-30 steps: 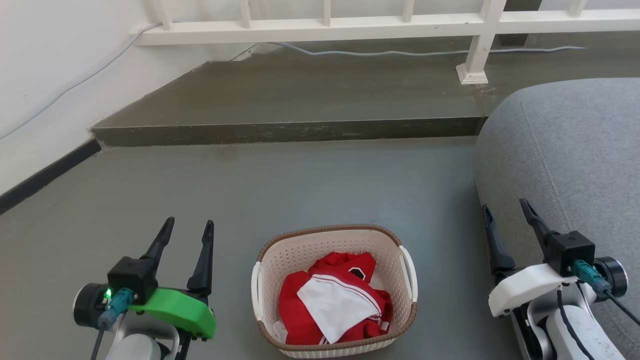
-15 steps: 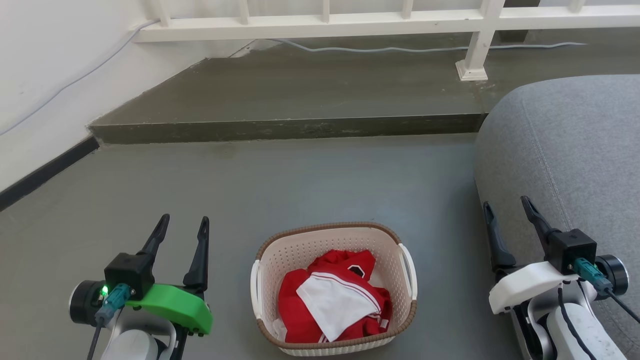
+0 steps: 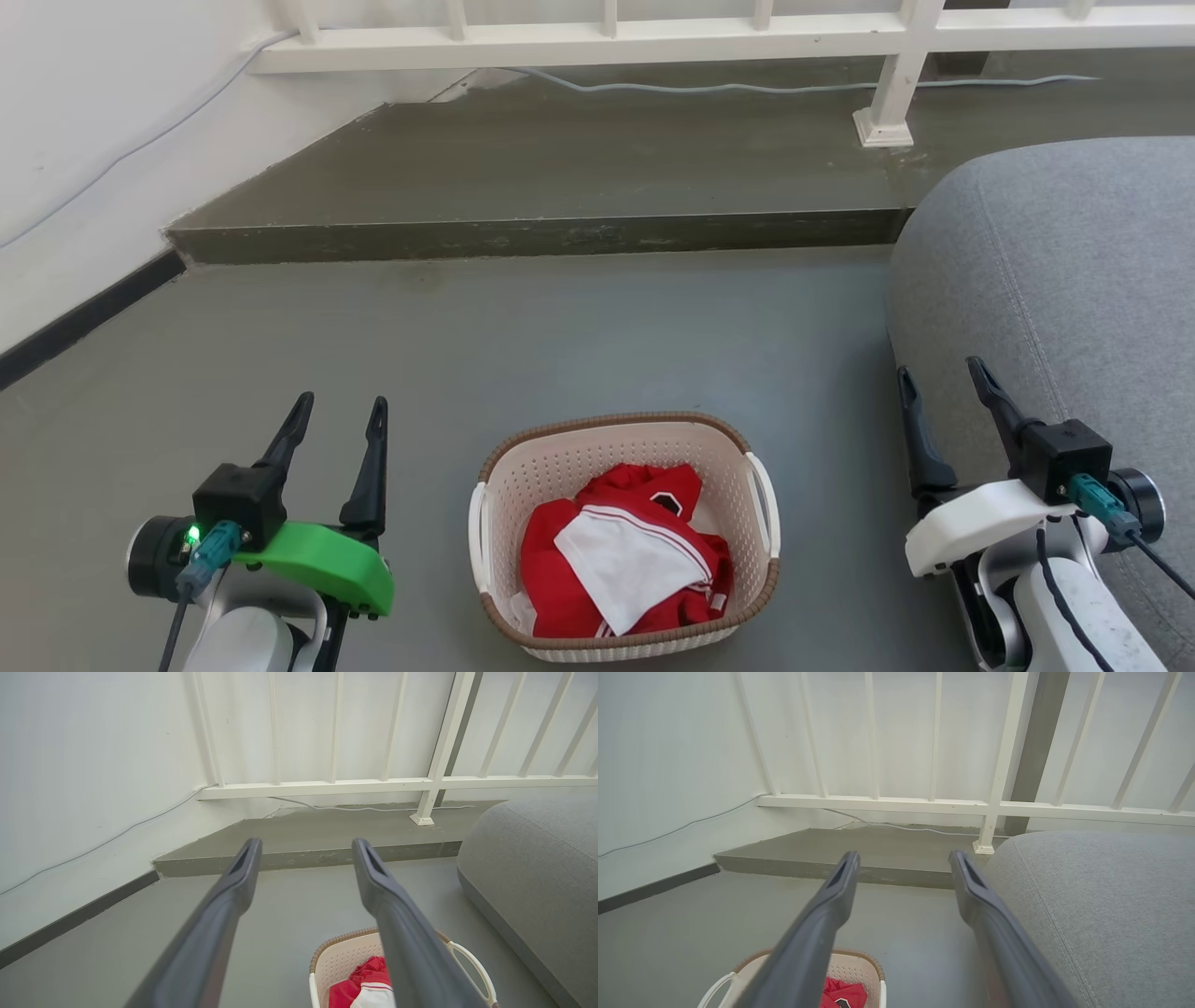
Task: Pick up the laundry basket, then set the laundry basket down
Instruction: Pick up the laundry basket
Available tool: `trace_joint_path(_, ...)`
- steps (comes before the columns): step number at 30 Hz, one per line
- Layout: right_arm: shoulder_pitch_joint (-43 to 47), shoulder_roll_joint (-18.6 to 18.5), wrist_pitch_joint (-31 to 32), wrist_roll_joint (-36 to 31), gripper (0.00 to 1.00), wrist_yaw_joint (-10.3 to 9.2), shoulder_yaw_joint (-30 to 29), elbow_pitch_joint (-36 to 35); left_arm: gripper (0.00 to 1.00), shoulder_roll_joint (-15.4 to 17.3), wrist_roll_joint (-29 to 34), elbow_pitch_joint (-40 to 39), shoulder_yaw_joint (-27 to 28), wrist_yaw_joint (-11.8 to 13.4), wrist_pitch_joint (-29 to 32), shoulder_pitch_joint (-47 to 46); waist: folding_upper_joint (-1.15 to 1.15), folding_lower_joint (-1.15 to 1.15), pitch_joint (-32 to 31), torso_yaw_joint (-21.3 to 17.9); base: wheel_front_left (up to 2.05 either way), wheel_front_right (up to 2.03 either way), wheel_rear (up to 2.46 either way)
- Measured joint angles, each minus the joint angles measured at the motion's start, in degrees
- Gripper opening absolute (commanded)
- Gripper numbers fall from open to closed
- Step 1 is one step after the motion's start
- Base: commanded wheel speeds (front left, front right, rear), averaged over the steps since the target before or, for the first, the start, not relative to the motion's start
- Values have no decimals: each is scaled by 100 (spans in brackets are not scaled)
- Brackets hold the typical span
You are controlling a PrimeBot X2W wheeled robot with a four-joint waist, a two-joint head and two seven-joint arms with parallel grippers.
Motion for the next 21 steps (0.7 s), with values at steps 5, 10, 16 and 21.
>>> trace_joint_path(5, 0, 15, 0, 8, 100, 33, -21, 5, 100, -4, -1, 37, -1, 0, 0, -6, 0, 0, -2, 12, 0, 0, 0)
trace_joint_path(10, 0, 15, 0, 8, 100, 53, -52, 1, 100, -4, -1, 23, -1, 0, 0, -13, 0, 0, 38, 22, 0, 0, 0)
trace_joint_path(16, 0, 34, 0, 52, 100, 77, -96, -11, 100, -5, -1, -48, -2, 0, 0, -39, 0, 0, 194, 22, 0, 0, 0)
trace_joint_path(21, -2, 53, 0, 103, 100, 94, -115, -18, 100, -27, -1, -90, -32, -1, 0, -136, 0, 0, 413, 21, 0, 0, 0)
